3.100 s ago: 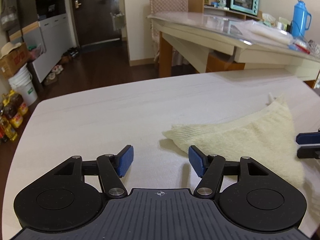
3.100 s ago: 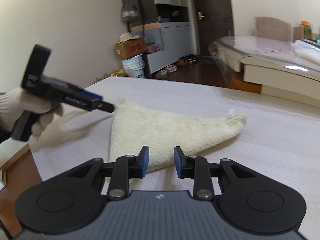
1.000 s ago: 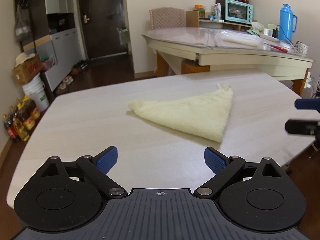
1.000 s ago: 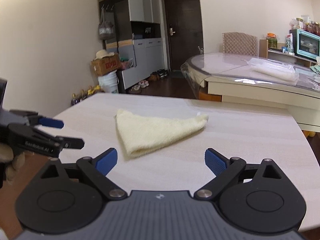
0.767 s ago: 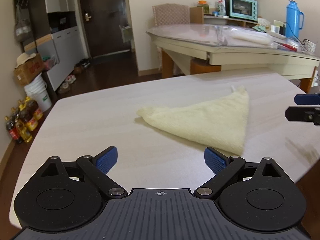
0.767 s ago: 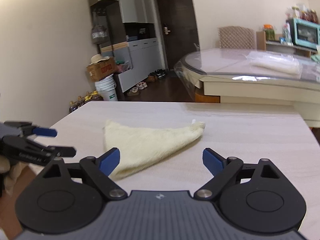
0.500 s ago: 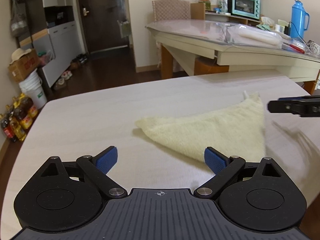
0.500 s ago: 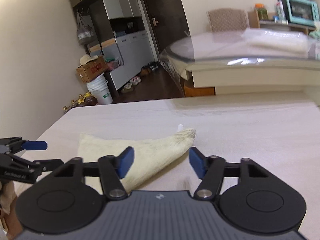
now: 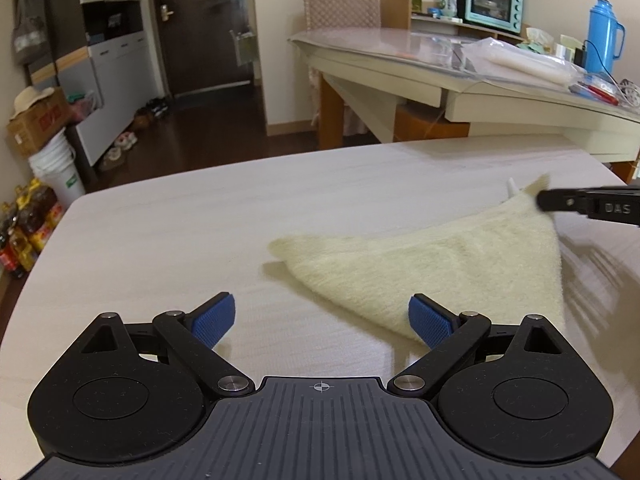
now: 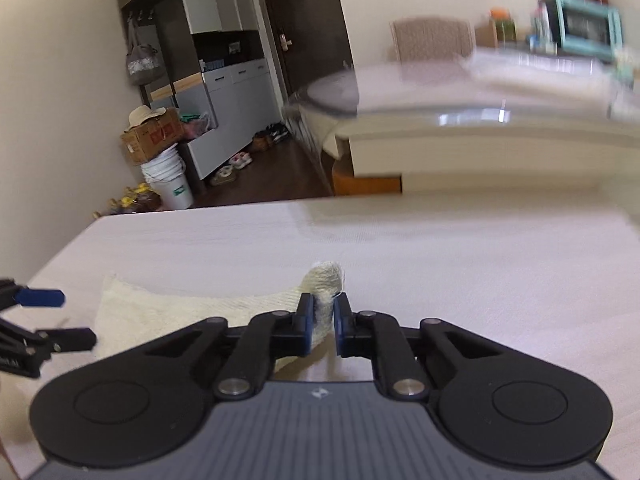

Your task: Fold towel

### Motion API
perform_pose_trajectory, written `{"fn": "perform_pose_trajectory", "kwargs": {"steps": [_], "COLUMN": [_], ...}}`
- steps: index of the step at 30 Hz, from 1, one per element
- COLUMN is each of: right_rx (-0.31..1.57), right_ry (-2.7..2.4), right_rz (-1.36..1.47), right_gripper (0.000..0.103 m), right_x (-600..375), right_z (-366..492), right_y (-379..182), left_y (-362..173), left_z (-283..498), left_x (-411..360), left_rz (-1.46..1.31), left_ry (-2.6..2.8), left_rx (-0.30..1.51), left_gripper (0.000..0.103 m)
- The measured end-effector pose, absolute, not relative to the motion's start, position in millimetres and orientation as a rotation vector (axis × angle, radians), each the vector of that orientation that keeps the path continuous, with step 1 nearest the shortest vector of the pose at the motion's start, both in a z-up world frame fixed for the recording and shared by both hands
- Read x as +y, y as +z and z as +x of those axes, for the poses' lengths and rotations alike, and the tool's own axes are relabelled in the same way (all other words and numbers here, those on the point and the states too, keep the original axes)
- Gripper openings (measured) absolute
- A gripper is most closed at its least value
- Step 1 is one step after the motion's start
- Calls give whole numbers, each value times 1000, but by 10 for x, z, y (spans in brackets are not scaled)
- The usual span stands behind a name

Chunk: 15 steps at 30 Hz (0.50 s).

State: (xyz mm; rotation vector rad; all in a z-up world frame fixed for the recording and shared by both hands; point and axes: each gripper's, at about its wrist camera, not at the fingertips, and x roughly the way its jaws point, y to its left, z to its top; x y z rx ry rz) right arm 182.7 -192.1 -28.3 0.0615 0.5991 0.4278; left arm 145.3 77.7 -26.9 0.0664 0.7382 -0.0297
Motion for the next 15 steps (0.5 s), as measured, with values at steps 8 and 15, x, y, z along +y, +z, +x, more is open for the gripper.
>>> {"fn": "perform_pose_trajectory", "kwargs": {"steps": [8, 15], "right_rx": [520, 542], "right_ry": [766, 1141], "right_rz": [9, -69], "right_gripper": [8, 8], "right_x": [-1417, -692], "right_z": [1159, 482], "right_y": [38, 24], "left_y": [-125, -51], "left_z": [1136, 860], "left_x": [1352, 1771], "left_rz": [46, 26], "left_ry": [116, 229], "left_rx": [706, 706], "left_gripper": [97, 97]}}
